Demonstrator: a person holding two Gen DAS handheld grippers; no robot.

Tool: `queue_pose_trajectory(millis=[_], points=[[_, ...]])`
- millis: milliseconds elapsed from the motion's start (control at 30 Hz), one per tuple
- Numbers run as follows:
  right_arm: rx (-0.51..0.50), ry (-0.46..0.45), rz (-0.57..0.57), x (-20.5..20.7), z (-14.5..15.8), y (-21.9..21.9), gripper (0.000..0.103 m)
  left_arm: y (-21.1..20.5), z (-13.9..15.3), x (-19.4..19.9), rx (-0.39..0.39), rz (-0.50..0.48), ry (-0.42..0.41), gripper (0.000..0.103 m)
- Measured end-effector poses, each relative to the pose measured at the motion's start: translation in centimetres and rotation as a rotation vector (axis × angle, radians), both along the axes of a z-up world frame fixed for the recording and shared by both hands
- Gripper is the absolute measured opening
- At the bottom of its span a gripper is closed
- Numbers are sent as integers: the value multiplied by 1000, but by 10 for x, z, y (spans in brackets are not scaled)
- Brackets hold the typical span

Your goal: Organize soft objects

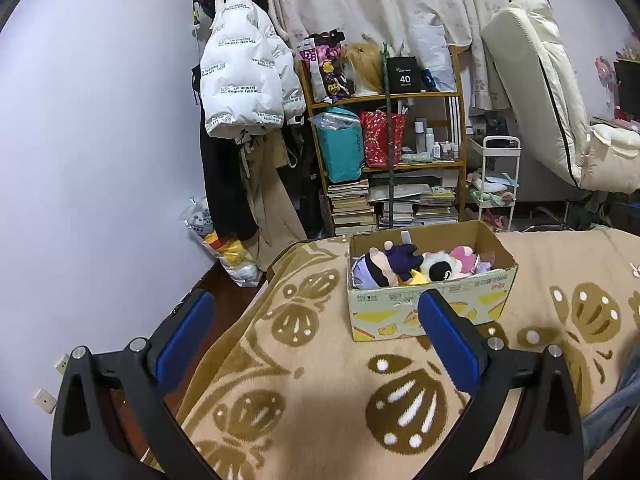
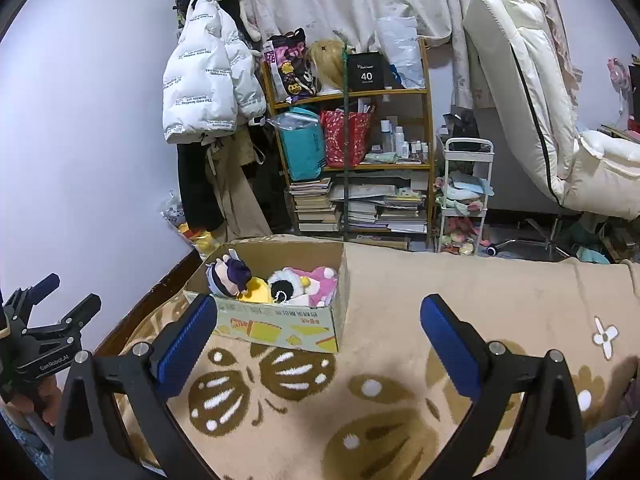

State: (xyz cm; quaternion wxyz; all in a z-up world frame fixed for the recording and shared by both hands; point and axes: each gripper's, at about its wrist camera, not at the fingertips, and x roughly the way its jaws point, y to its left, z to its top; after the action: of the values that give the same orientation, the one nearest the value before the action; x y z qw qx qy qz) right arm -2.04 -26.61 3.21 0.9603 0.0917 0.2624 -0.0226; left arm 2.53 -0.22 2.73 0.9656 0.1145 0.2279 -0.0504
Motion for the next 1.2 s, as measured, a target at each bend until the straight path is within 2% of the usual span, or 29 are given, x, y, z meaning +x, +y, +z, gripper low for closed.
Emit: queue_pose_trajectory(millis=[367, 633, 833, 1200], points=[[-31, 9, -18, -14, -9, 8, 103, 12, -2, -21, -33, 29, -4, 100], [-59, 22, -19, -8, -18, 14, 103, 18, -12, -6, -57, 45, 21, 100], [-64, 34, -10, -2, -22, 15, 103, 17, -21, 4, -51, 59, 35, 100], [-59, 31, -22, 4, -29, 11, 103, 4, -26, 3, -10, 30, 39, 100]])
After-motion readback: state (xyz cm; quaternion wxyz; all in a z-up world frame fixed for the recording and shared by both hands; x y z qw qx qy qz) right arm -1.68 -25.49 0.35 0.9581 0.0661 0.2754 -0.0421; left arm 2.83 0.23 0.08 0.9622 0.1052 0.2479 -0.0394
